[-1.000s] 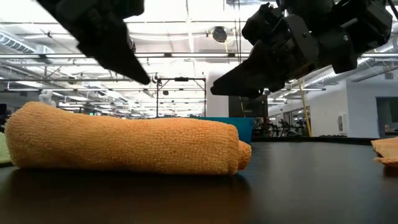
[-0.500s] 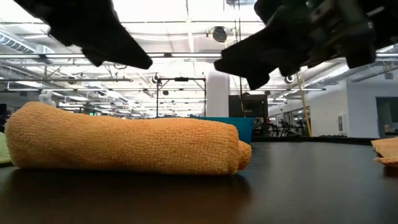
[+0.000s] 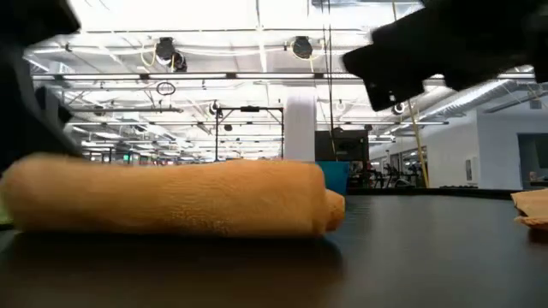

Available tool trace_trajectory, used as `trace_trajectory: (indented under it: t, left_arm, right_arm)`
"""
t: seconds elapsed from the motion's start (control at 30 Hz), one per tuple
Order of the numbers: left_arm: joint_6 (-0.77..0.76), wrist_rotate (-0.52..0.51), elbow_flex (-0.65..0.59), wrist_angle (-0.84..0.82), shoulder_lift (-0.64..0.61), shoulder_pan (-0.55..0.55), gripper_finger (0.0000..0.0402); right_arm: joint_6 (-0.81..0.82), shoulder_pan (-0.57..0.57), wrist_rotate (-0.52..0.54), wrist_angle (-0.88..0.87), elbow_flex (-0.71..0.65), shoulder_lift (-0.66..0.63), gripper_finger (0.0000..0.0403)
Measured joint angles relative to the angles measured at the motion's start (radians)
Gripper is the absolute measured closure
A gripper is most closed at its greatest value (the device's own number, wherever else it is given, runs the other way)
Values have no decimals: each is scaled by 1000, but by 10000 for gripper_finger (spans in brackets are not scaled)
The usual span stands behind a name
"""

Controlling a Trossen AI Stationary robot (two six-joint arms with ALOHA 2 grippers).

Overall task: Fold microfiber towels
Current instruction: Put the folded orange microfiber cloth into the blue bin

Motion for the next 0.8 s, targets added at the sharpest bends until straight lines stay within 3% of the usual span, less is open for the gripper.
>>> trace_trajectory:
  t: [0.23, 0.5, 0.8]
  left_arm:
    - [-76, 38, 0, -16, 36, 0, 396]
    - [175, -2, 2, 116, -37, -14, 392]
    - [253, 28, 2, 140, -45, -31, 384]
  right_arm:
    - [2, 15, 0, 88, 0, 68, 283]
    - [22, -47, -2, 167, 26, 201, 283]
    - [-7, -3, -61, 179, 154, 337, 283]
